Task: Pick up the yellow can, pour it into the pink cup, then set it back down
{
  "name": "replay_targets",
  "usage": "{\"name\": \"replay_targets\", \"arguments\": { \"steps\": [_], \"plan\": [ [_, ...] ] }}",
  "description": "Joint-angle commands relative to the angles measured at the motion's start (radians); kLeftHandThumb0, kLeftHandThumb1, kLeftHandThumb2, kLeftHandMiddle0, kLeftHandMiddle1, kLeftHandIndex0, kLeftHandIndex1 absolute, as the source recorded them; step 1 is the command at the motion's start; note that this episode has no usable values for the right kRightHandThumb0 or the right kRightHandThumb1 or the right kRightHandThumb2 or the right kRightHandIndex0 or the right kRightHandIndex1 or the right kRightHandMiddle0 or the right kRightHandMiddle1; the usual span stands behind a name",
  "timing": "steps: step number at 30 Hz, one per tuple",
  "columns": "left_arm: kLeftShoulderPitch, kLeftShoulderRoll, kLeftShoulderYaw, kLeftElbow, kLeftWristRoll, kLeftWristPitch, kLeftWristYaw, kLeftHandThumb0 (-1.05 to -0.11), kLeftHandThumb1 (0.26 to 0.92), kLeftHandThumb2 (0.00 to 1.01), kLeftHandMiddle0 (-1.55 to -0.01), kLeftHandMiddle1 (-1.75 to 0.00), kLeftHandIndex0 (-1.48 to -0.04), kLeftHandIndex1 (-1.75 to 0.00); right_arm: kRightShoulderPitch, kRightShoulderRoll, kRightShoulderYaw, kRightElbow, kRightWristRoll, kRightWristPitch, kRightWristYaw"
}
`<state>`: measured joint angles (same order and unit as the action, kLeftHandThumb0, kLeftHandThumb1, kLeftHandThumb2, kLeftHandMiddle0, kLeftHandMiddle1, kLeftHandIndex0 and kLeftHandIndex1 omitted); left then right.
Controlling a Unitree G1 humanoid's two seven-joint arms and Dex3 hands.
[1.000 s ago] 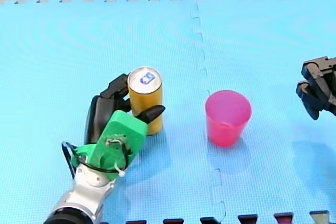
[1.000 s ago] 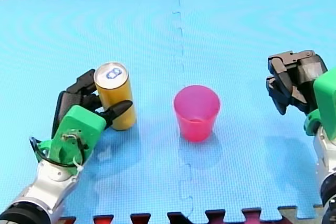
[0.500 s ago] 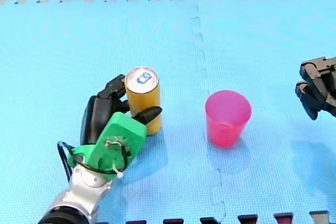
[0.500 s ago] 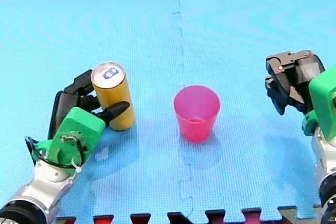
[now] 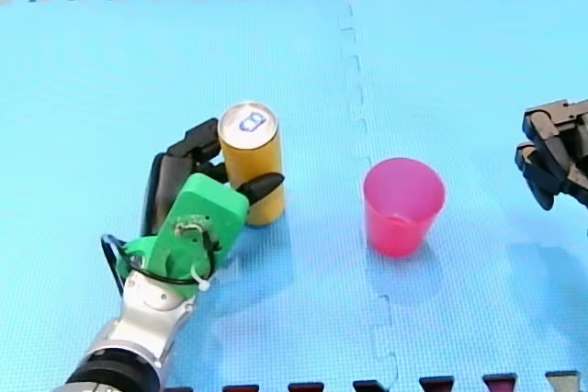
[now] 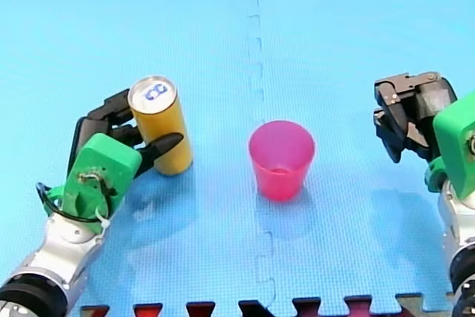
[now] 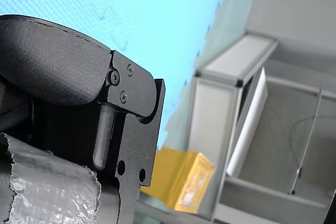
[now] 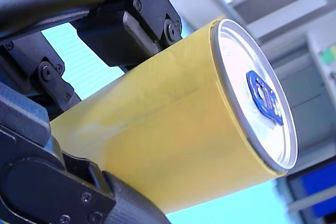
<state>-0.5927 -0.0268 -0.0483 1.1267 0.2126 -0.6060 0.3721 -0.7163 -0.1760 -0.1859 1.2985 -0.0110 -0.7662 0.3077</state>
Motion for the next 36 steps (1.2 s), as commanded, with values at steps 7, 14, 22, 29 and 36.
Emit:
{"name": "replay_targets", "arguments": {
  "steps": [7, 14, 22, 29, 36],
  "plan": [
    [-0.04, -0.023, -0.01, -0.02, 0.021, 0.016, 0.039, -0.377, 0.823, 0.0, -1.35, -0.01, -1.2, 0.0, -0.005, 0.0, -0.004, 0.003, 0.005, 0.003, 0.01],
    [-0.037, -0.016, -0.024, -0.035, 0.04, 0.036, 0.044, -0.375, 0.816, 0.0, -1.35, 0.0, -1.2, 0.0, -0.005, 0.006, -0.002, 0.002, 0.002, 0.002, 0.006],
    [-0.034, -0.005, -0.037, -0.05, 0.053, 0.065, 0.038, -0.381, 0.814, 0.0, -1.34, 0.0, -1.19, 0.0, -0.004, 0.009, -0.001, 0.002, 0.002, 0.004, 0.004],
    [-0.064, 0.001, -0.055, -0.05, 0.074, 0.122, 0.038, -0.393, 0.815, 0.0, -1.34, 0.0, -1.19, 0.0, 0.001, 0.016, -0.003, 0.002, 0.005, 0.007, 0.008],
    [-0.093, 0.016, -0.091, -0.059, 0.123, 0.177, 0.061, -0.45, 0.831, 0.0, -1.33, 0.0, -1.18, 0.0, 0.0, 0.021, 0.0, 0.003, 0.001, 0.012, -0.003]
  ]
}}
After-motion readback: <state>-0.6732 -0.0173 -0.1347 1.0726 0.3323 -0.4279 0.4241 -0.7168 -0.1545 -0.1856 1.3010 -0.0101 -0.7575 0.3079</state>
